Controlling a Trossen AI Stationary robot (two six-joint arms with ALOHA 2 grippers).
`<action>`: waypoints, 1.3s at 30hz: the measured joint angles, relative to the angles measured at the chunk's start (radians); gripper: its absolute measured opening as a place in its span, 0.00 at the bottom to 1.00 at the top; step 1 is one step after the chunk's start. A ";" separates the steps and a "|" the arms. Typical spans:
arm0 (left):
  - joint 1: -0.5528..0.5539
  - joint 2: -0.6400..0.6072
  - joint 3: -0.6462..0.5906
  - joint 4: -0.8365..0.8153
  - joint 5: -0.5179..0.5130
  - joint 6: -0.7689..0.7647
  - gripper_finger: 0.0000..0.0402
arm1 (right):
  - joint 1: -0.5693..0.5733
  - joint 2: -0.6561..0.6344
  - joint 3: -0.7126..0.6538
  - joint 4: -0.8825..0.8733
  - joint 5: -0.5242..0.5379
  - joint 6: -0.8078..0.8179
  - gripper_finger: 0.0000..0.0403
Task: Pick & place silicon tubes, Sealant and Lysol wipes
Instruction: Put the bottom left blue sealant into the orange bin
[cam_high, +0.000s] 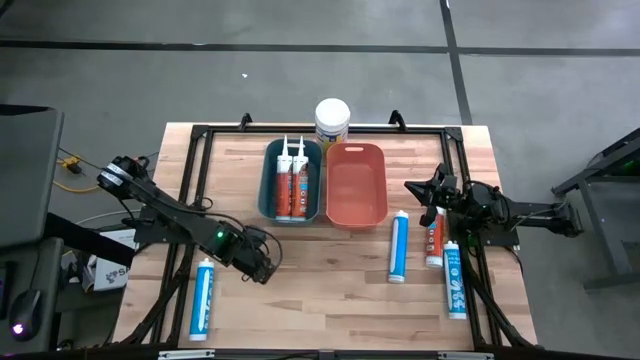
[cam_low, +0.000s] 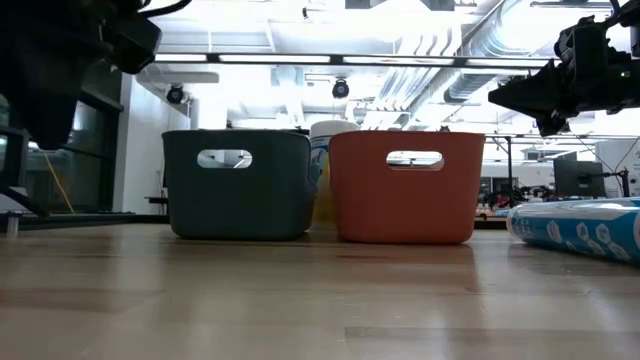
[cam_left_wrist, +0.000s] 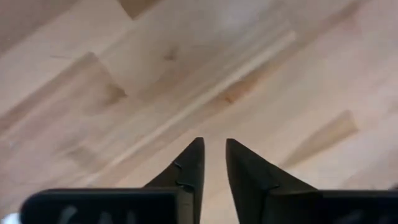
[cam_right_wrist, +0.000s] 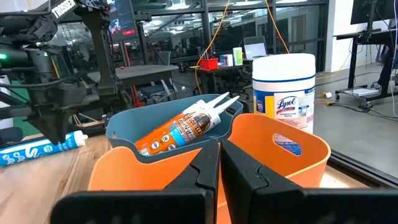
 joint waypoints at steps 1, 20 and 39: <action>0.000 0.000 0.000 -0.018 -0.011 0.001 0.12 | 0.000 0.000 0.000 0.000 0.000 0.000 0.03; 0.000 -0.193 -0.156 -0.081 0.019 -0.108 0.00 | 0.000 0.000 0.000 0.000 0.000 0.000 0.03; 0.072 -0.330 -0.370 0.142 0.303 -0.223 0.00 | 0.000 0.000 0.000 -0.001 0.000 0.000 0.03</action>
